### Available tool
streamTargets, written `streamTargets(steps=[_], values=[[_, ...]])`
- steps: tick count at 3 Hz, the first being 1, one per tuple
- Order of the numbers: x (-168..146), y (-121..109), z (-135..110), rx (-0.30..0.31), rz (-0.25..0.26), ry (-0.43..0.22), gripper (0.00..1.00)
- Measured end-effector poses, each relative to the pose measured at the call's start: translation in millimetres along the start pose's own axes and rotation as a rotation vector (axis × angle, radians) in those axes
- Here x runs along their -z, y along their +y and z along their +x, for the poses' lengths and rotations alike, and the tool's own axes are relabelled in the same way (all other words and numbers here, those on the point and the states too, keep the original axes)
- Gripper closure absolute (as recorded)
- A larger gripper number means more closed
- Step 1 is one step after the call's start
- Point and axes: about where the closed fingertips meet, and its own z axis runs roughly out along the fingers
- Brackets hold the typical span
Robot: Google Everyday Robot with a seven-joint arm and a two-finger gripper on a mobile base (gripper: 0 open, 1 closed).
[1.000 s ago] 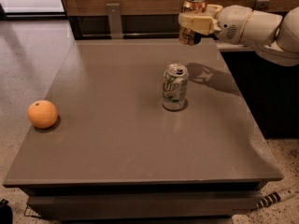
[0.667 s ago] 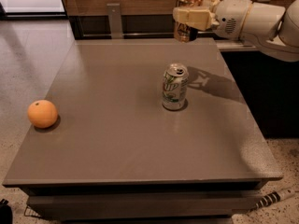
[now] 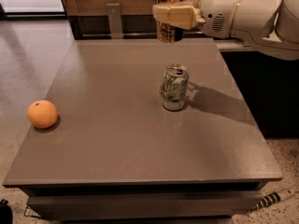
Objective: Move orange can near orange
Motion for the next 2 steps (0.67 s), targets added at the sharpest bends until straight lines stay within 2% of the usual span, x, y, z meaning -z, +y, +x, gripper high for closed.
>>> streamTargets(steps=[2], values=[[-34.4, 52.0, 9.9, 0.036, -0.025, 0.049, 1.00]])
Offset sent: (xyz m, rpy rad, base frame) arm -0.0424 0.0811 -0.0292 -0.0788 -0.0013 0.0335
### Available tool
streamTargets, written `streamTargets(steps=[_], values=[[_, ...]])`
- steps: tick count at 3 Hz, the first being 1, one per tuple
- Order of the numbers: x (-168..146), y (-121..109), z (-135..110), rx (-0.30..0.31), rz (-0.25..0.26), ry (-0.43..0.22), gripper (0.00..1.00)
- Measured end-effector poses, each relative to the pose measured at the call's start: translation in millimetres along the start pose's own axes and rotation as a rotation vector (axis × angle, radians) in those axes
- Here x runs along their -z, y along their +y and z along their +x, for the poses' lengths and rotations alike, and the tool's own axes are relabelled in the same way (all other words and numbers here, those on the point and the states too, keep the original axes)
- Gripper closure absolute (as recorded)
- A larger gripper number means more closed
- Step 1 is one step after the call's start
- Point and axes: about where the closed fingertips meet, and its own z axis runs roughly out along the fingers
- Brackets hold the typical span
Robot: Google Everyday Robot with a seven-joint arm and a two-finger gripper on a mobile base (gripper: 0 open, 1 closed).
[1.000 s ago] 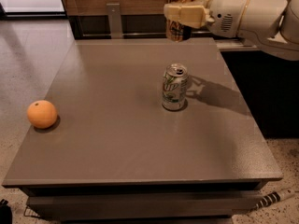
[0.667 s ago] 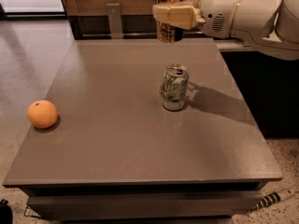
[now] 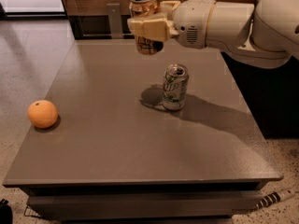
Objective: Move orange can near orange
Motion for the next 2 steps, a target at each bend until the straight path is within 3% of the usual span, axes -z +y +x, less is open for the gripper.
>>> streamTargets(steps=[1, 2], values=[[-13.8, 25.6, -1.0, -0.011, -0.045, -0.037, 1.00], [-17.3, 32.7, -1.7, -0.011, -0.049, -0.032, 1.00]])
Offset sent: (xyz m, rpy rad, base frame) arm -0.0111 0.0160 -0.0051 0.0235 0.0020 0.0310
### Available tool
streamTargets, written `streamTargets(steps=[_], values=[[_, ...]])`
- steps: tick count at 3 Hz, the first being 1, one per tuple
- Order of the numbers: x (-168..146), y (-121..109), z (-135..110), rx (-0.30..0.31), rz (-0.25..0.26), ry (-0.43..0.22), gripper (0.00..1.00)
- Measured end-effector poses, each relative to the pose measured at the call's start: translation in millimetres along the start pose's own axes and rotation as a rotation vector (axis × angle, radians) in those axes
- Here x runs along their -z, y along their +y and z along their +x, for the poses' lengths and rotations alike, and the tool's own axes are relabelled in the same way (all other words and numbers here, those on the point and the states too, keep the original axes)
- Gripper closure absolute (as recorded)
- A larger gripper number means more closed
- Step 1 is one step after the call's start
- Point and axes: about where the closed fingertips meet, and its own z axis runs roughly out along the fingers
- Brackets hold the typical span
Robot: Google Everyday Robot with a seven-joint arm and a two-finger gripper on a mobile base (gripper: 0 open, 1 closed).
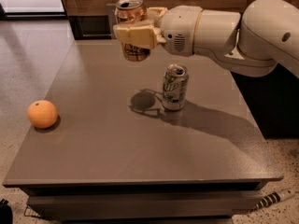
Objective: Move orange can near orange
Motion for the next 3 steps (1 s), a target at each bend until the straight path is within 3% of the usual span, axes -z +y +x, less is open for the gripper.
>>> streamTargets(steps=[1, 3], values=[[-0.7, 3.1, 0.3, -0.002, 0.001, -0.001, 1.00], [-24.2, 78.0, 32.8, -0.045, 0.016, -0.014, 1.00]])
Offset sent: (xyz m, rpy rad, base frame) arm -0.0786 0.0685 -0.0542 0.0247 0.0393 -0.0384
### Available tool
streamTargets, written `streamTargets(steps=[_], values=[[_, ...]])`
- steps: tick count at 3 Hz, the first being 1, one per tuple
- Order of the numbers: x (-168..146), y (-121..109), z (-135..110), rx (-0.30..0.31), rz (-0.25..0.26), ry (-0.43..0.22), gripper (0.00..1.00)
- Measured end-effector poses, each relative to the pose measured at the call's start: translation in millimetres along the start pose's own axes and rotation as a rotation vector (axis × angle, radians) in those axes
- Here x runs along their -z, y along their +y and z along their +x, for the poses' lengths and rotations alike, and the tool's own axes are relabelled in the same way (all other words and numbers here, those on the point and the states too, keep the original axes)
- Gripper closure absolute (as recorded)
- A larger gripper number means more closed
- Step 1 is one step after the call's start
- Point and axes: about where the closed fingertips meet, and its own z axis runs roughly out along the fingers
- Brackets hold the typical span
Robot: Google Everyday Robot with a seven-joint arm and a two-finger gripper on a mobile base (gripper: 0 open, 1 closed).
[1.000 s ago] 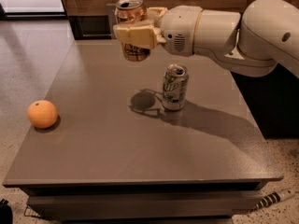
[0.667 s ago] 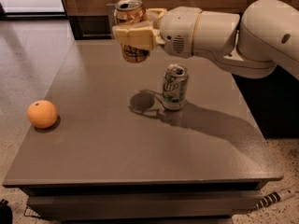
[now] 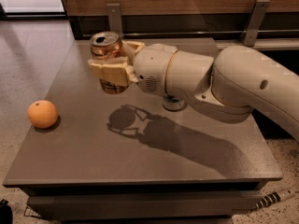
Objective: Move orange can near orange
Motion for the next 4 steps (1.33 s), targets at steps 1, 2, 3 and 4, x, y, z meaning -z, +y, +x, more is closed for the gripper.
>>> streamTargets(steps=[1, 2, 3, 4], values=[[-11.8, 23.0, 20.6, -0.012, -0.004, -0.006, 1.00], [-22.3, 35.6, 38.6, -0.002, 0.001, 0.019, 1.00], [-31.3, 41.1, 56.8, 0.029, 0.017, 0.037, 1.00], [-45.8, 45.9, 73.7, 0.057, 0.011, 0.026, 1.00]])
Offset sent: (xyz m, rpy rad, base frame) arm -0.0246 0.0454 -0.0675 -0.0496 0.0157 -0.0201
